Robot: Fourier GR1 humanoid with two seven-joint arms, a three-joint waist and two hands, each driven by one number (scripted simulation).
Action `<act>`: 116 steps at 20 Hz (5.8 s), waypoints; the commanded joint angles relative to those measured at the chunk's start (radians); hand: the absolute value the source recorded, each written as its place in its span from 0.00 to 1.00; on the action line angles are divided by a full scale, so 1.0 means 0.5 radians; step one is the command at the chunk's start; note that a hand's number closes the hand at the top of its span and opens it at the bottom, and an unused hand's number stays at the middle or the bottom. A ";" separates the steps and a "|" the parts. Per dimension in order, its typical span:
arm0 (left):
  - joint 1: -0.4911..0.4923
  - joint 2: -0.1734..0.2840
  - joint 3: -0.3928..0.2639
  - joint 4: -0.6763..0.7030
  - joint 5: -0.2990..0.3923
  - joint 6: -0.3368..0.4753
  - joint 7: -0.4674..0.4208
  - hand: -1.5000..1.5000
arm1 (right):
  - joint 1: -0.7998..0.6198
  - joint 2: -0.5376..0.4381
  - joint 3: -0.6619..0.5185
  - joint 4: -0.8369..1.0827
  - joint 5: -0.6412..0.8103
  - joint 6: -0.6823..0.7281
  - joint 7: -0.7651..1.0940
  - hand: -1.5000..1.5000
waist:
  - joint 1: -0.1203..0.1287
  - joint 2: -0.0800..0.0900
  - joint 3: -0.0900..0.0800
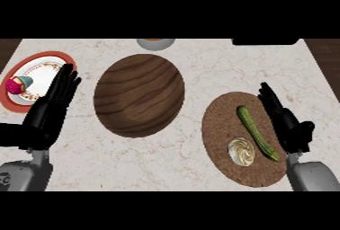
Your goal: Pick the squash from the placemat and place it in the bowl
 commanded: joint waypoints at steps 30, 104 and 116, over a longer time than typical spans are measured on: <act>-0.254 0.029 -0.085 0.141 -0.445 0.296 0.262 0.50 | -0.832 -1.030 0.315 0.150 0.272 1.846 -1.226 0.00 | 0.184 0.004 0.039; -0.116 -0.090 0.019 0.109 -0.584 0.236 0.331 0.50 | -0.956 0.613 1.104 0.781 1.042 -0.323 0.024 1.00 | 0.109 -0.143 0.028; -0.171 -0.105 -0.019 0.119 -0.587 0.202 0.342 0.50 | -1.202 0.615 1.411 0.312 1.126 -1.274 1.361 1.00 | 0.185 -0.113 0.014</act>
